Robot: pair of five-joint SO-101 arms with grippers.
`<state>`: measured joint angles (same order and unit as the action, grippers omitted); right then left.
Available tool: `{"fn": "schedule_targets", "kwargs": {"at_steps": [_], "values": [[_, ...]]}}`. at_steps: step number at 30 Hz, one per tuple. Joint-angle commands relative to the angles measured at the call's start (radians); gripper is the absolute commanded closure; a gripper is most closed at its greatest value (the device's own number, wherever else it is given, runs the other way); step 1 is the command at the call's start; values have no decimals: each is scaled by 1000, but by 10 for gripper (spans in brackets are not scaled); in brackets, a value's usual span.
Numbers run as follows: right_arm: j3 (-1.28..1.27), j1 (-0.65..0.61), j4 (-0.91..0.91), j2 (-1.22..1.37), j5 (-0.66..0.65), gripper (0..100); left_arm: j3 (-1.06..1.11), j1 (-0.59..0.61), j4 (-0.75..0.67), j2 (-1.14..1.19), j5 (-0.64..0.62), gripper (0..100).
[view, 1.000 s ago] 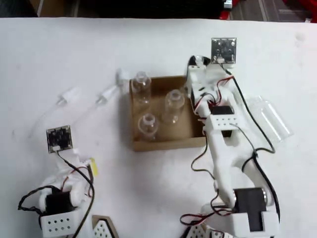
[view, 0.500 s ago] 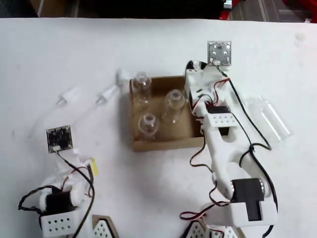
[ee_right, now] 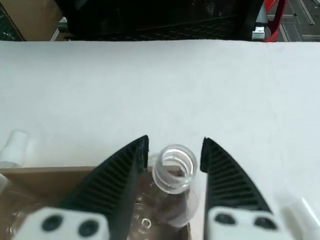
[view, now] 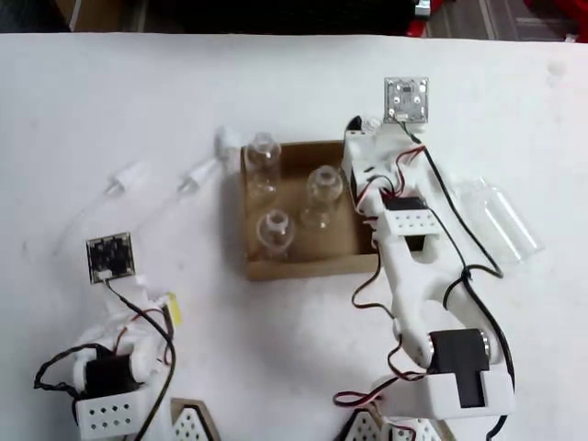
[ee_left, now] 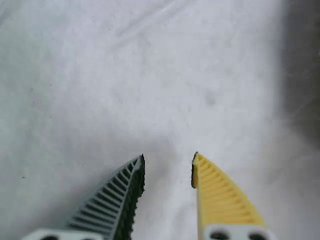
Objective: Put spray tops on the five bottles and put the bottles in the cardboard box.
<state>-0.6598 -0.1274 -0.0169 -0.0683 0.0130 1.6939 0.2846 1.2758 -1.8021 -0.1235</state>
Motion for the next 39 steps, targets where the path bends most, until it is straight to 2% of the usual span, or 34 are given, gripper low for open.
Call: {"fn": "schedule_targets", "kwargs": {"at_steps": [1,11,30,39], "values": [[5,-8,15,-30,2,857,0,8,6,-5,-12,854],[5,-44,150,-162,2,854,0,7,6,-5,-12,854],[6,-44,194,-331,3,856,0,5,6,-5,-14,854],[11,151,193,-412,3,854,0,7,6,-5,-15,854]]}}
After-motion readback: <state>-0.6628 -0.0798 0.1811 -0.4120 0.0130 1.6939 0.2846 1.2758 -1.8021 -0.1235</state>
